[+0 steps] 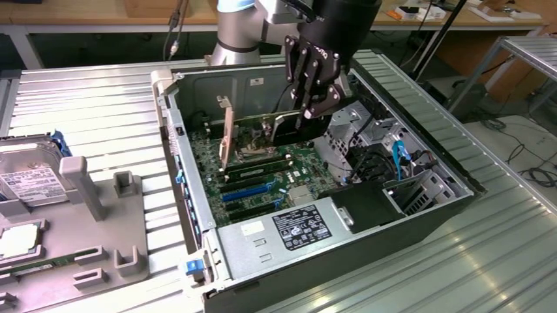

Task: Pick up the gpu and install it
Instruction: 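Insert the gpu into the slot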

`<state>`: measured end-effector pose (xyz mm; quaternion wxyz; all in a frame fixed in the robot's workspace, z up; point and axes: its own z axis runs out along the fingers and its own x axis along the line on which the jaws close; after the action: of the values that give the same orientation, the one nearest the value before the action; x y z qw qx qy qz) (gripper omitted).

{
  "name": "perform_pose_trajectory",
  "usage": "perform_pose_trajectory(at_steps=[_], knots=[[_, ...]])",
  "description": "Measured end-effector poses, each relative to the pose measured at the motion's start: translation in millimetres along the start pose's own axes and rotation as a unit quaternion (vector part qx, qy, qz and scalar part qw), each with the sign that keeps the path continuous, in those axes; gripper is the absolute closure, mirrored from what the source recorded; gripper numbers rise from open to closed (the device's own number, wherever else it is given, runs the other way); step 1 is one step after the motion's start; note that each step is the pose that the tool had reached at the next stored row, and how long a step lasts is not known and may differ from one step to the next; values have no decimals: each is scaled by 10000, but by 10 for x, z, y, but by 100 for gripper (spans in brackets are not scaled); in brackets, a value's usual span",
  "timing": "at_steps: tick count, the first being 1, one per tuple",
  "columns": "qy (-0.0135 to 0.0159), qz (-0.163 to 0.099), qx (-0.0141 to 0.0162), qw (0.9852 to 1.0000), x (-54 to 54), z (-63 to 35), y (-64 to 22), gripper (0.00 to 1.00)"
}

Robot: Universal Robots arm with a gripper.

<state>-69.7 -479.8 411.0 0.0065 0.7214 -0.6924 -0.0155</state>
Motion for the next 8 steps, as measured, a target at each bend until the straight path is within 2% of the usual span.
perform_pose_trajectory(at_steps=[8], knots=[[-4, 138, 5, 9999, -56, 38, 9, 73]])
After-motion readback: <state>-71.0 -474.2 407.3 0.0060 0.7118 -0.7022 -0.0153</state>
